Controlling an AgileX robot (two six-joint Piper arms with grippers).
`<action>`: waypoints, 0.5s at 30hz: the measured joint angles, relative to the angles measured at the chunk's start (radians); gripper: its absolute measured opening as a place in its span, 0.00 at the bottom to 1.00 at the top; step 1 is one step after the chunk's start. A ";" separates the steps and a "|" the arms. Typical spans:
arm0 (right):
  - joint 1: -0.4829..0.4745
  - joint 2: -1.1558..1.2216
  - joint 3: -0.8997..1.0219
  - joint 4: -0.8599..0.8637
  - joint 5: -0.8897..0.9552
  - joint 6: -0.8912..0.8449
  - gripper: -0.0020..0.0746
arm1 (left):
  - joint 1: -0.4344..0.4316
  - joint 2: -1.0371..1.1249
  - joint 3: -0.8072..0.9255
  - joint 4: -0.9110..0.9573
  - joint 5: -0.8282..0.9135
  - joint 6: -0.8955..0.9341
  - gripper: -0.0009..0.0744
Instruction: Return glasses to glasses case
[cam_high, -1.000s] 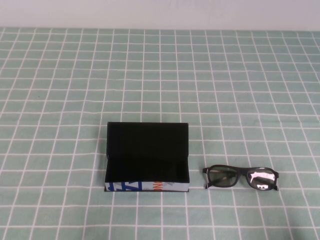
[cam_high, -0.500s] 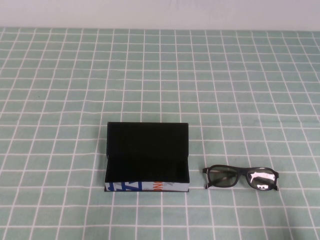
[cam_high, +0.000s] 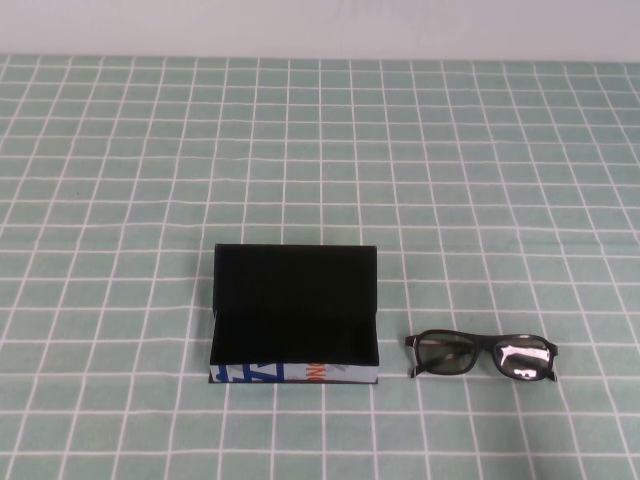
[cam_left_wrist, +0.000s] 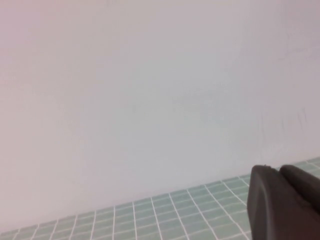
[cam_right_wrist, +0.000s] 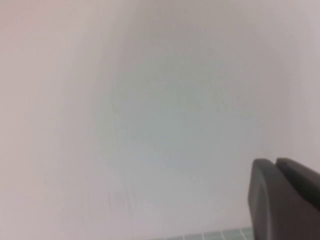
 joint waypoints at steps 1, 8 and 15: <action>0.000 0.000 0.000 0.000 -0.009 0.000 0.01 | 0.000 0.000 0.000 0.000 -0.002 0.002 0.01; 0.000 0.000 0.000 0.000 -0.111 0.001 0.01 | 0.000 0.000 0.000 0.002 -0.168 -0.050 0.01; 0.000 0.000 -0.017 0.019 -0.435 0.002 0.01 | 0.000 -0.002 -0.019 -0.038 -0.601 -0.183 0.01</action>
